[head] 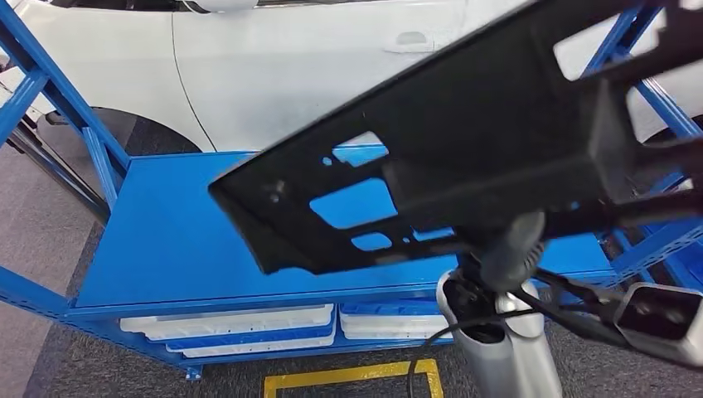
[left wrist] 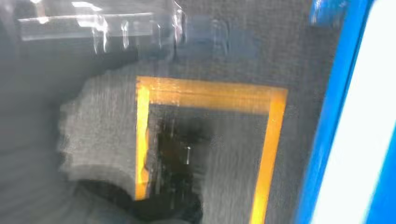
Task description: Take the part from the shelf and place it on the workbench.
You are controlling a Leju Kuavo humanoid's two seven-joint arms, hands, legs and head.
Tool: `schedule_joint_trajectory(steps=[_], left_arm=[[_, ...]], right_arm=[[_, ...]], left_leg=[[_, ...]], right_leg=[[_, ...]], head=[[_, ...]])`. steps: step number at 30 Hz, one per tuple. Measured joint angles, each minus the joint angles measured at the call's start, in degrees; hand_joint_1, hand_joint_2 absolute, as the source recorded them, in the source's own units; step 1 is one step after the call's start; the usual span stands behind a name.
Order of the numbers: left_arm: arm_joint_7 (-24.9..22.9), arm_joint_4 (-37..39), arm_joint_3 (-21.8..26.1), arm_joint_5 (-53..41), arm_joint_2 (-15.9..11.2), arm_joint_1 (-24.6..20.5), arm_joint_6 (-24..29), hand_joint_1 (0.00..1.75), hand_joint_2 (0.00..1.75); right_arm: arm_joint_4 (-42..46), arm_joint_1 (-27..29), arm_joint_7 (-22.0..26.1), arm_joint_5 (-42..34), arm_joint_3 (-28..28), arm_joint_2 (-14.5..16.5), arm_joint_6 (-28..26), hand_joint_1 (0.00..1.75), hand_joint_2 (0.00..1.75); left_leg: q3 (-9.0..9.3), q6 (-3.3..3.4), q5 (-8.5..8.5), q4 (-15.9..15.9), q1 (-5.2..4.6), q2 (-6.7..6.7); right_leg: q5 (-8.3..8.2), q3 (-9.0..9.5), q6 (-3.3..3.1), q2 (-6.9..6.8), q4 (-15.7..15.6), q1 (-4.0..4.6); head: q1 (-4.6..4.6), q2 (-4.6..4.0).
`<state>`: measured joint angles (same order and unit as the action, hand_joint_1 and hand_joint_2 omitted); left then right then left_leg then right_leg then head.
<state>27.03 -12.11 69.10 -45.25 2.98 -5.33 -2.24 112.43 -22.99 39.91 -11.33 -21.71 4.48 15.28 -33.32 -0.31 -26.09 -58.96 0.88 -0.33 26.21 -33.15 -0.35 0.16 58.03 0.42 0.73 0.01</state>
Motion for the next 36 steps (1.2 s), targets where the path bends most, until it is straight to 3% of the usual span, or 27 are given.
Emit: schedule_joint_trajectory(steps=[2,4,7,8,9,10,12,14,17,19,22,23,24,25,27,29,33,34,36], left_arm=[[0.0,0.0,0.1,0.1,0.0,-0.1,0.2,0.00,1.75],[0.0,0.0,0.3,0.1,-0.1,-0.1,0.3,0.00,1.75],[-0.2,0.0,0.6,0.2,-0.1,-0.2,0.7,0.00,1.75],[-0.4,0.0,0.7,0.3,-0.1,-0.3,0.8,0.00,1.75],[-0.6,0.0,0.8,0.3,-0.1,-0.3,0.8,0.00,1.75],[-0.7,0.0,0.9,0.3,-0.1,-0.3,0.9,0.00,1.75],[-0.9,0.0,1.0,0.3,-0.1,-0.3,0.9,0.00,1.75],[-1.0,0.0,1.0,0.3,-0.1,-0.4,0.9,0.00,1.75],[-1.0,0.0,1.1,0.3,-0.1,-0.5,0.9,0.00,1.75],[-1.1,0.0,1.1,0.3,-0.2,-0.6,0.9,0.00,1.75],[-1.1,0.0,1.1,0.3,-0.3,-0.6,0.9,0.00,1.75],[-1.1,0.0,1.1,0.3,-0.3,-0.5,0.9,0.00,1.75],[-1.1,0.0,1.1,0.3,-0.3,-0.5,0.9,0.00,1.75],[-1.1,0.0,1.1,0.3,-0.3,-0.5,0.9,0.00,1.75],[-1.1,0.0,1.1,0.3,-0.4,-0.6,0.9,0.00,1.75],[-1.1,0.0,1.1,0.3,-0.5,-0.7,0.9,0.00,1.75],[-1.6,0.0,1.1,0.5,-0.5,-0.6,1.4,0.00,1.75],[-1.8,0.0,1.1,0.6,-0.6,-0.7,1.6,0.00,1.75],[-1.9,0.0,1.2,0.6,-0.6,-0.8,1.8,0.00,1.75]], right_arm=[[2.5,0.4,-0.5,-1.6,-0.1,-0.3,2.1,1.75,1.75],[4.1,0.5,-0.8,-2.6,-0.1,-0.6,3.1,1.75,1.75],[5.3,0.5,-1.4,-2.8,-0.4,-1.2,3.3,1.75,1.75],[5.4,0.6,-1.6,-2.6,-0.6,-1.4,3.3,1.75,1.75],[5.4,0.7,-1.8,-2.4,-0.9,-1.6,3.2,1.75,1.75],[5.3,0.8,-1.8,-2.2,-1.3,-1.8,3.2,1.75,1.75],[5.2,1.0,-1.3,-1.7,-2.1,-2.1,3.2,1.75,1.75],[5.2,1.1,-1.0,-1.5,-2.8,-2.2,3.2,1.75,1.75],[5.1,1.2,-0.8,-1.5,-3.5,-2.4,3.2,1.75,1.75],[5.0,1.3,-0.7,-1.5,-3.8,-2.4,3.2,1.75,1.75],[4.9,1.4,-0.7,-1.5,-4.3,-2.5,3.2,1.75,1.75],[4.8,1.5,-0.7,-1.5,-4.4,-2.5,3.2,1.75,1.75],[4.7,1.6,-0.7,-1.5,-4.5,-2.5,3.2,1.75,1.75],[4.7,1.7,-0.7,-1.5,-4.6,-2.5,3.2,1.75,1.75],[4.6,1.8,-0.7,-1.4,-4.7,-2.5,3.2,1.75,1.75],[4.6,1.8,-0.7,-1.4,-4.9,-2.5,3.2,1.75,1.75],[4.2,1.8,-0.8,-0.3,-5.9,-2.8,3.1,1.75,1.75],[3.8,1.8,-0.8,-0.2,-6.4,-3.0,3.0,1.75,1.75],[2.8,1.8,-1.0,-0.6,-7.7,-3.4,2.8,1.75,1.75]], left_leg=[[0.17,0.64,0.04,0.5,0.04,0.00],[0.36,1.27,0.32,0.9,0.22,0.04],[0.32,1.68,0.49,1.0,0.27,0.09],[0.30,1.69,0.49,1.0,0.25,0.11],[0.30,1.69,0.50,0.9,0.24,0.11],[0.33,1.67,0.49,0.9,0.23,0.09],[0.44,1.53,0.45,0.8,0.22,-0.02],[0.37,1.03,0.45,0.7,0.07,-0.11],[0.32,-0.05,0.59,1.0,-0.01,-0.13],[-0.22,-0.57,-0.65,-0.3,0.01,-0.07],[-4.52,-0.93,-6.34,-10.4,0.06,-0.01],[-6.00,-1.00,-7.65,-13.8,0.07,-0.01],[-6.66,-1.01,-7.92,-15.4,0.07,-0.01],[-6.15,-0.94,-7.05,-14.8,0.07,-0.01],[-2.18,-0.59,-3.40,-7.3,0.06,0.01],[1.24,-0.16,-1.04,-0.6,-0.13,-0.01],[1.47,0.91,-0.03,1.1,-0.22,-0.03],[1.27,1.32,0.34,1.3,-0.11,0.04],[0.55,1.88,1.10,1.5,0.04,0.17]], right_leg=[[0.06,-0.09,0.55,0.06,0.1,-0.10],[1.61,-0.88,1.21,0.05,2.2,-0.24],[6.78,-5.90,2.11,0.02,12.8,-0.68],[7.61,-7.38,2.27,0.01,15.8,-0.83],[7.32,-7.86,2.33,0.00,16.7,-0.95],[6.01,-7.21,2.30,-0.01,15.3,-1.04],[2.08,-3.29,1.96,-0.02,7.2,-1.13],[-0.08,-0.46,1.45,0.01,1.1,-0.88],[-0.50,-0.25,0.61,0.10,-0.1,-0.71],[-0.93,-0.14,-0.18,-0.03,-0.7,-0.97],[-1.29,-0.34,-0.86,-0.26,-1.0,-0.84],[-1.35,-0.48,-0.94,-0.27,-0.9,-0.71],[-1.40,-0.59,-1.00,-0.28,-0.9,-0.61],[-1.42,-0.65,-1.02,-0.27,-0.8,-0.54],[-1.42,-0.68,-0.91,-0.25,-0.5,-0.47],[-1.51,-0.92,-0.48,-0.21,-0.1,-0.25],[-1.72,-1.45,0.78,-0.13,0.1,-0.24],[-0.78,-1.85,1.12,-0.12,1.0,-0.30],[3.31,-3.88,1.74,-0.11,6.1,-0.58]], head=[[-0.02,0.01],[0.18,0.01],[0.45,0.00],[0.45,0.00],[0.47,0.01],[0.47,0.01],[0.47,0.00],[0.44,-0.01],[0.40,-0.01],[0.34,-0.01],[0.14,-0.01],[0.12,-0.01],[0.11,-0.01],[0.10,-0.01],[0.09,-0.01],[0.12,-0.01],[0.15,-0.01],[0.20,-0.01],[0.27,-0.01]])
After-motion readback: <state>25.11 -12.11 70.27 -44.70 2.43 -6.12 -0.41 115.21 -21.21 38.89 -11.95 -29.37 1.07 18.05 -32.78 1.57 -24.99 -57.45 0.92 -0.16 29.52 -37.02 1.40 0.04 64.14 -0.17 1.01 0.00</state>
